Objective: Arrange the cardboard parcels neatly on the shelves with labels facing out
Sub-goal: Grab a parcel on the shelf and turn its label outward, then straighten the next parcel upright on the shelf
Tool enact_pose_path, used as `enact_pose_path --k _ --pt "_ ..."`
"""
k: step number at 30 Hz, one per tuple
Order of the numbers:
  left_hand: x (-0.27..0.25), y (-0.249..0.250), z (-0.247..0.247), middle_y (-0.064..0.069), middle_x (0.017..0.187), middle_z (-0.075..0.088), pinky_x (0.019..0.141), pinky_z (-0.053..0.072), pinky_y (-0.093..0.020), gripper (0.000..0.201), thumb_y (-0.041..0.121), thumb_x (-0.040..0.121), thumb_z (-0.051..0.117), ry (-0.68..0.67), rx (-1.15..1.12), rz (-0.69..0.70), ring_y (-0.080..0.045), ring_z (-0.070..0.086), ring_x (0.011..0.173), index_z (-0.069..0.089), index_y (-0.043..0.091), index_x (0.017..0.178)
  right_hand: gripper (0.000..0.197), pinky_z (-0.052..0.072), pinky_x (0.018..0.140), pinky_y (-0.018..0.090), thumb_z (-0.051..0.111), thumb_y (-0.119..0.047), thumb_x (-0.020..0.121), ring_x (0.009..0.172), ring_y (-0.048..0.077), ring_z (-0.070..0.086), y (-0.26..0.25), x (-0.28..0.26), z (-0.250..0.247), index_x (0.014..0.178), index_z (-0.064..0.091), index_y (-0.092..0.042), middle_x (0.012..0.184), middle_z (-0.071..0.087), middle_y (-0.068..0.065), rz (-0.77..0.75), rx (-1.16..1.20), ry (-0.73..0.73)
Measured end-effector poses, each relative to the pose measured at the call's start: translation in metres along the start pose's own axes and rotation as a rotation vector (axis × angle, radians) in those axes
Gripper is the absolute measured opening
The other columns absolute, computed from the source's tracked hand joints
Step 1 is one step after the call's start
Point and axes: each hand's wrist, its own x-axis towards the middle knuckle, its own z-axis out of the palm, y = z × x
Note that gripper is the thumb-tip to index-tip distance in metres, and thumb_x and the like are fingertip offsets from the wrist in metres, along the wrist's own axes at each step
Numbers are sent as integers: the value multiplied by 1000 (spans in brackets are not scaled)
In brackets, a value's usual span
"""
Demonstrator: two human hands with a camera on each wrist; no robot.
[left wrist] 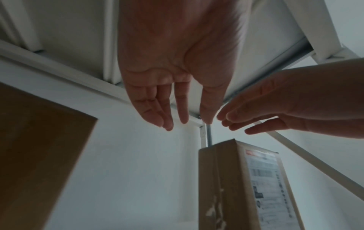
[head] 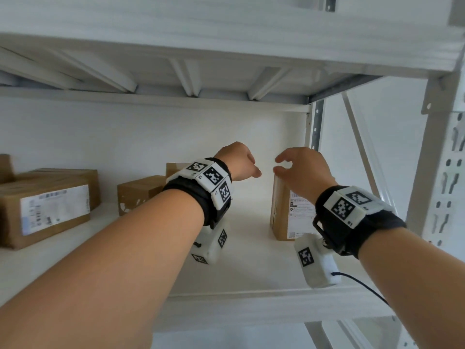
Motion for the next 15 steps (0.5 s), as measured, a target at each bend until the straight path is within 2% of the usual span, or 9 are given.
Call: enact_pose_path --k 2,5,7,8,9,11,13,15 --pt "-2 -12 -12 -1 126 62 85 45 -26 39 29 83 71 43 21 -6 -20 58 113 67 15 119 26 45 82 28 57 -30 90 106 14 59 -16 0 6 114 65 -27 117 64 -6 -31 1 -33" --pt "-8 -32 -32 -1 122 65 81 40 -24 32 26 83 69 76 46 -20 -21 58 113 71 14 113 26 48 87 28 58 -29 88 104 15 61 -37 4 22 112 67 -25 114 66 -4 -63 38 -38" --pt "-7 -40 -38 -4 105 65 79 41 -25 18 23 82 67 98 51 -29 -22 59 97 70 11 95 25 49 86 28 58 -30 87 101 14 62 -43 3 26 110 67 -25 112 67 -4 -59 60 -53" --pt "-13 -64 -58 -3 95 60 77 41 -27 8 21 81 65 125 62 -65 -22 55 87 64 14 86 24 49 86 28 59 -30 87 100 14 62 -69 6 43 110 67 -25 111 68 -4 -85 79 -74" --pt "-13 -64 -58 -2 90 53 75 40 -27 7 18 80 63 131 63 -70 -21 49 81 57 19 83 24 49 86 27 59 -30 87 100 14 62 -69 6 44 109 67 -25 111 68 -4 -83 83 -72" --pt "-12 -73 -63 0 87 48 72 41 -28 12 14 79 60 155 59 -81 -19 45 78 52 22 84 24 46 84 25 59 -31 87 102 15 62 -77 6 48 109 67 -25 111 68 -4 -78 105 -74" --pt "-15 -86 -72 -1 87 50 72 45 -29 13 10 80 57 172 63 -95 -19 47 78 52 21 85 26 43 83 23 58 -32 88 103 15 62 -89 7 58 111 66 -24 112 67 -4 -87 122 -79" --pt "-18 -103 -82 -2 88 49 72 42 -28 14 6 82 53 180 71 -112 -19 47 79 52 20 85 29 43 82 24 57 -36 89 102 15 61 -104 7 67 114 64 -23 113 66 -3 -97 145 -101"
